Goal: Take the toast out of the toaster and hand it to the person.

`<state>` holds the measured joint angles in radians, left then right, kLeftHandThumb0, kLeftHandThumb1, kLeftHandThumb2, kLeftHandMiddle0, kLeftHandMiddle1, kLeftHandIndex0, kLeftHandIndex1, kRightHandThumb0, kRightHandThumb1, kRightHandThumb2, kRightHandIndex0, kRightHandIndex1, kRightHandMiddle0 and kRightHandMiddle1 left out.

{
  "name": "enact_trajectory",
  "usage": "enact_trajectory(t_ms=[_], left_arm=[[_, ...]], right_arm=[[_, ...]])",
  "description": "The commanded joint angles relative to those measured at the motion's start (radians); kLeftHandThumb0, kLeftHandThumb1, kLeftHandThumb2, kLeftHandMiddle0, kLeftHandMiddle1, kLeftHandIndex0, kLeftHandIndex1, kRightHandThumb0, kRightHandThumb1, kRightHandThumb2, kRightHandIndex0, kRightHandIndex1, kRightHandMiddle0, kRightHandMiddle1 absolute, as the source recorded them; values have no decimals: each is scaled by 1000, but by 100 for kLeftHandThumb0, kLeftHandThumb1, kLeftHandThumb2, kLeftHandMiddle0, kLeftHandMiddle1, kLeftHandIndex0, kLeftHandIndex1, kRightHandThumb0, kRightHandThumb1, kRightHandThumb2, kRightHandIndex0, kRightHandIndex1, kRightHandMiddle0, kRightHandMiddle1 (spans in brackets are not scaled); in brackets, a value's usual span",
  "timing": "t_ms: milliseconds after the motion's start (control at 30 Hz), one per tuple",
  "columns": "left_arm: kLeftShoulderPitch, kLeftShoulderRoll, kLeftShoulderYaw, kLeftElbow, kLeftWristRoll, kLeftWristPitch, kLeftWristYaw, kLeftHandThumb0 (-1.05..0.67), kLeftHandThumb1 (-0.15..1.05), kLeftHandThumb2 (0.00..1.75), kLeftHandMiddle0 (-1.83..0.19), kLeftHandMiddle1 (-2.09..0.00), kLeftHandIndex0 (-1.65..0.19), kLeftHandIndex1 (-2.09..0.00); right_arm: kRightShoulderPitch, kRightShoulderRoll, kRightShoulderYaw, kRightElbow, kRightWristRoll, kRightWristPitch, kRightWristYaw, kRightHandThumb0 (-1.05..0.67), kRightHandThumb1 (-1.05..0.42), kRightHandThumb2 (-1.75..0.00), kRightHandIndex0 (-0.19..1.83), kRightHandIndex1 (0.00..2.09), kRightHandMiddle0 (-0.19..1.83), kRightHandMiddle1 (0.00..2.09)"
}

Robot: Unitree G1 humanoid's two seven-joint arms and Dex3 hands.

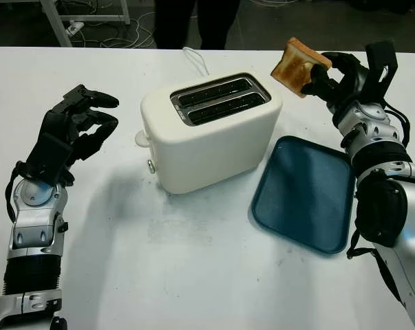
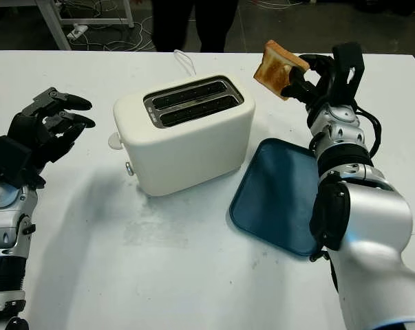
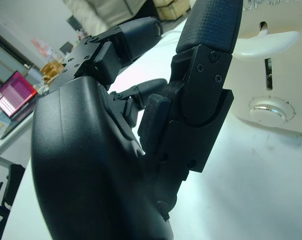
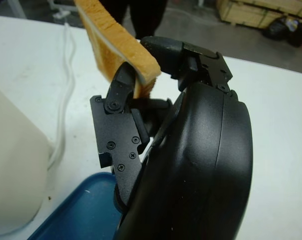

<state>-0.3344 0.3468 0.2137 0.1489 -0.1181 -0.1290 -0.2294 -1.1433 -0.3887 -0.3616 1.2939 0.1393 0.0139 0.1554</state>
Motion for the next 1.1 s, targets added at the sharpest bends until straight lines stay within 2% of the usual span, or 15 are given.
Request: enact_trajectory(t_ms=[0,133,333,567,1067], left_arm=[[-14,8,2,11,-4,-21,-7,-105,92,9,-38,-130,-46,-113],[-22,6,3,24,-2,-28,-8,-105,92,9,-39,-131,-46,-113],[-30,6,3,33,-4,-27,-8,-105,92,8,-40,-132,-47,-115],[-32,10,1,39,6,-41,-6,-105,92,9,-39,-133,-45,-117],[-25,12,3,31,6,-35,-3,-105,92,9,-39,-135,-45,-119]], right_arm=[[15,4,-3,-10,14,-20,27,-18,-92,-65,48,175,11,175],[18,8,-2,-15,17,-32,55,-18,-92,-65,54,175,16,175],[23,8,-9,-17,25,-48,98,-20,-92,-64,49,175,11,175],[20,13,-14,-20,30,-56,100,-20,-92,-62,58,175,18,175],[24,12,-20,-20,37,-57,119,-19,-92,-65,54,175,9,175]])
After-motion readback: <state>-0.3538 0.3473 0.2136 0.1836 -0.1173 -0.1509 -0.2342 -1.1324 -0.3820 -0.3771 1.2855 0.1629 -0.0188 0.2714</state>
